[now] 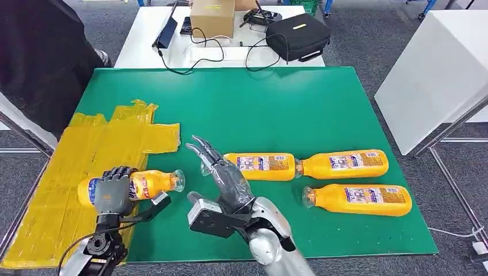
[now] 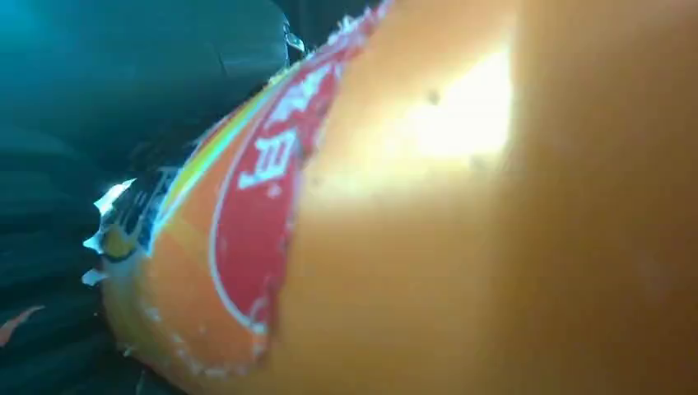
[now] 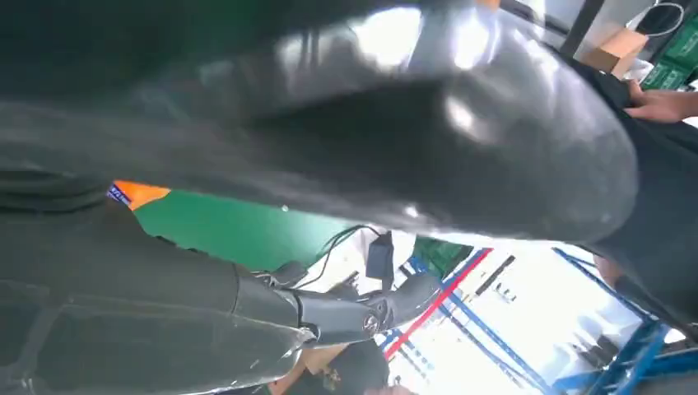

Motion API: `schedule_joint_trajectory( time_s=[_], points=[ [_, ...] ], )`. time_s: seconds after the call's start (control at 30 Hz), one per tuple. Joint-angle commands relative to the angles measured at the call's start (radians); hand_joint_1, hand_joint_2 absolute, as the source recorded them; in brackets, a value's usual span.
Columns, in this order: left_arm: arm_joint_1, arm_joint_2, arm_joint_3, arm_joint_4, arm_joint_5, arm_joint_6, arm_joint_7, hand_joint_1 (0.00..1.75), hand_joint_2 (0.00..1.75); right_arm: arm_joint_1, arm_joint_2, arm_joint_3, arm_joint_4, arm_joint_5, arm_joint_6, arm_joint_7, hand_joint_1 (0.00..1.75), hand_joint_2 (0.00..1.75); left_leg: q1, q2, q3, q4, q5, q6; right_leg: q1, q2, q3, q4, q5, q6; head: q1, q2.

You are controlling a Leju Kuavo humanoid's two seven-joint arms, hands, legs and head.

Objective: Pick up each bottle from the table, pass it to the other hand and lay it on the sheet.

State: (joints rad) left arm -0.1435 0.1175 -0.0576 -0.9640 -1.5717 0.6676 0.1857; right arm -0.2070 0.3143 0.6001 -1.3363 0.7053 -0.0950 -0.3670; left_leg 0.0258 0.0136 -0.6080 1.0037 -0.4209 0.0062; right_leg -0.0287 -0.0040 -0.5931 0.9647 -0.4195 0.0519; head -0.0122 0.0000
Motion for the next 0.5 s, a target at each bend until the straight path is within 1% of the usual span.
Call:
schedule_joint_trajectory(
  time_s=[0.03,0.1,0.13,0.2,0.23,0.27,0.3,0.33,0.37,0.4,0.43,0.47,0.5],
  points=[
    [-0.025,0.001,0.040,0.102,0.001,0.031,-0.038,1.75,1.75,-0.055,-0.019,0.016,0.108,-0.008,0.006,-0.003,0.00,0.00,0.000,0.000,0.005,-0.001,-0.001,0.001,0.000,0.001,0.005,-0.001,-0.001,-0.003,0.000,0.000],
    [-0.025,0.001,0.040,0.102,0.001,0.031,-0.038,1.75,1.75,-0.055,-0.019,0.016,0.108,-0.008,0.006,-0.003,0.00,0.00,0.000,0.000,0.002,-0.001,0.000,0.001,0.000,0.001,0.002,-0.001,0.000,-0.001,0.000,0.000],
    [-0.025,0.001,0.040,0.102,0.001,0.031,-0.038,1.75,1.75,-0.055,-0.019,0.016,0.108,-0.008,0.006,-0.003,0.00,0.00,0.000,0.000,0.006,-0.001,-0.001,0.002,0.001,0.002,0.006,-0.001,-0.001,-0.004,0.000,0.000],
    [-0.025,0.001,0.040,0.102,0.001,0.031,-0.038,1.75,1.75,-0.055,-0.019,0.016,0.108,-0.008,0.006,-0.003,0.00,0.00,0.000,0.000,0.003,-0.001,0.000,0.000,0.000,0.001,0.003,-0.001,0.000,-0.002,0.000,0.000],
    [-0.026,0.001,0.030,0.108,0.001,0.031,-0.032,1.75,1.75,-0.056,-0.020,0.016,0.112,-0.008,0.006,-0.003,0.00,0.00,0.000,0.000,0.005,-0.001,-0.001,0.001,0.001,0.001,0.004,-0.001,-0.001,-0.003,0.000,0.000],
    [-0.030,-0.004,0.027,0.118,0.001,0.031,-0.032,1.64,1.75,-0.058,-0.020,0.015,0.115,-0.010,0.006,-0.004,0.00,0.00,0.000,0.000,0.004,-0.001,0.000,0.000,0.000,0.001,0.004,-0.001,0.000,-0.003,0.000,0.000],
    [-0.034,-0.011,0.032,0.125,0.001,0.031,-0.037,0.03,1.75,-0.059,-0.019,0.014,0.118,-0.011,0.005,-0.004,0.00,0.00,0.000,0.000,0.004,-0.001,0.000,0.000,0.000,0.001,0.003,-0.001,0.000,-0.002,0.000,0.000],
    [-0.046,-0.043,0.098,0.146,0.001,0.031,-0.087,0.00,1.75,-0.063,-0.021,0.014,0.129,-0.015,0.002,-0.006,0.00,0.00,0.000,0.000,0.003,-0.001,0.000,0.000,0.000,0.000,0.002,0.000,0.000,-0.002,0.000,0.000],
    [-0.051,-0.060,0.136,0.152,0.007,0.031,-0.118,0.00,1.75,-0.062,-0.021,0.014,0.131,-0.016,0.000,-0.006,0.00,0.00,0.000,-0.001,0.005,-0.001,0.000,0.001,0.000,0.000,0.005,-0.001,-0.001,-0.003,0.000,0.000],
    [-0.092,-0.094,0.257,0.238,0.024,0.031,-0.226,0.00,0.00,-0.051,-0.026,0.011,0.133,-0.012,-0.012,-0.004,0.00,0.00,0.000,-0.001,0.004,-0.001,0.000,0.000,0.000,0.000,0.004,-0.001,0.000,-0.002,0.000,0.000],
    [-0.121,-0.110,0.310,0.271,0.019,0.031,-0.222,0.00,0.00,-0.042,-0.030,0.006,0.139,-0.012,-0.018,-0.007,0.00,0.00,0.000,-0.001,0.004,-0.001,0.001,0.000,0.000,0.000,0.004,-0.001,0.000,-0.002,0.000,0.000],
    [-0.155,-0.139,0.413,0.327,0.216,0.031,-0.471,0.00,0.00,-0.028,-0.033,-0.007,0.138,-0.009,-0.037,-0.006,0.00,0.00,0.000,-0.002,0.006,-0.002,0.000,0.001,0.000,-0.001,0.006,-0.001,-0.001,-0.003,0.000,0.000],
    [-0.193,-0.159,0.505,0.384,0.294,0.031,-0.588,0.00,0.00,-0.014,-0.036,-0.019,0.133,-0.012,-0.043,-0.009,0.00,0.00,0.000,-0.003,0.005,-0.002,0.001,0.000,0.001,-0.002,0.005,-0.002,0.000,-0.002,0.000,0.000]
  ],
)
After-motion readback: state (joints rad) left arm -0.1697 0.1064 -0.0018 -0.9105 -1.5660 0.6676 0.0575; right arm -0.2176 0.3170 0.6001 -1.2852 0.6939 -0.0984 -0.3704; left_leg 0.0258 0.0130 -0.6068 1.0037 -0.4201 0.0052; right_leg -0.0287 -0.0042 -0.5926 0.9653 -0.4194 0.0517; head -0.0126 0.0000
